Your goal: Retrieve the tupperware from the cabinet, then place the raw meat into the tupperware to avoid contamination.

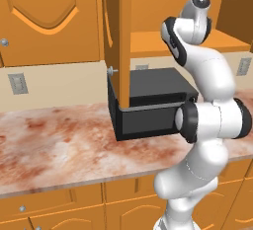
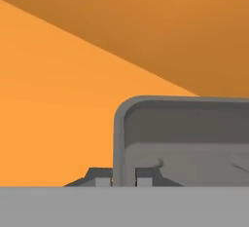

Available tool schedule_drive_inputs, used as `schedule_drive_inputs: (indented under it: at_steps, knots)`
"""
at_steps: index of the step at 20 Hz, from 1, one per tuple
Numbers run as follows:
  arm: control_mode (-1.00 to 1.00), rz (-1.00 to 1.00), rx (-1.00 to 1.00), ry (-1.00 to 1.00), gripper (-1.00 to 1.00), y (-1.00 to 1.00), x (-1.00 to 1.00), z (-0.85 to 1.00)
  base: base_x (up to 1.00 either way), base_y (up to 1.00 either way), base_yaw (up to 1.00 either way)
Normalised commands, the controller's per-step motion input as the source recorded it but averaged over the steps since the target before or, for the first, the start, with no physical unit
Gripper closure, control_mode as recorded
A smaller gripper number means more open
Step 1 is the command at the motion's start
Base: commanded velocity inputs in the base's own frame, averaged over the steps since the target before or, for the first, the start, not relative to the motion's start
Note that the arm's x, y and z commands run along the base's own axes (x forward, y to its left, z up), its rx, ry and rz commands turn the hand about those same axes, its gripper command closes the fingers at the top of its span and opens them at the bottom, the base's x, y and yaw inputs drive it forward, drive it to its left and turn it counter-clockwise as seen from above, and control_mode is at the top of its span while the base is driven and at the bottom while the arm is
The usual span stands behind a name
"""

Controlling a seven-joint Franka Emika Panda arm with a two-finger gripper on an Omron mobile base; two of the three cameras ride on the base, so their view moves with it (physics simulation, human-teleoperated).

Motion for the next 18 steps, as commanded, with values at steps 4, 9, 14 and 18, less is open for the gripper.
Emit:
schedule_drive_inputs:
  at_steps: [4,9,14,18]
  knots:
    - [-1.0,0.0,0.0,0.0,1.0,0.0,-0.3,0.0,0.0,0.0,0.0]
    - [-1.0,0.0,0.0,0.0,1.0,0.0,-0.45,0.0,0.0,0.0,0.0]
    - [-1.0,0.0,0.0,0.0,1.0,0.0,-0.45,0.0,0.0,0.0,0.0]
    - [-1.0,0.0,0.0,0.02,1.0,0.0,-0.41,0.0,0.0,0.0,0.0]
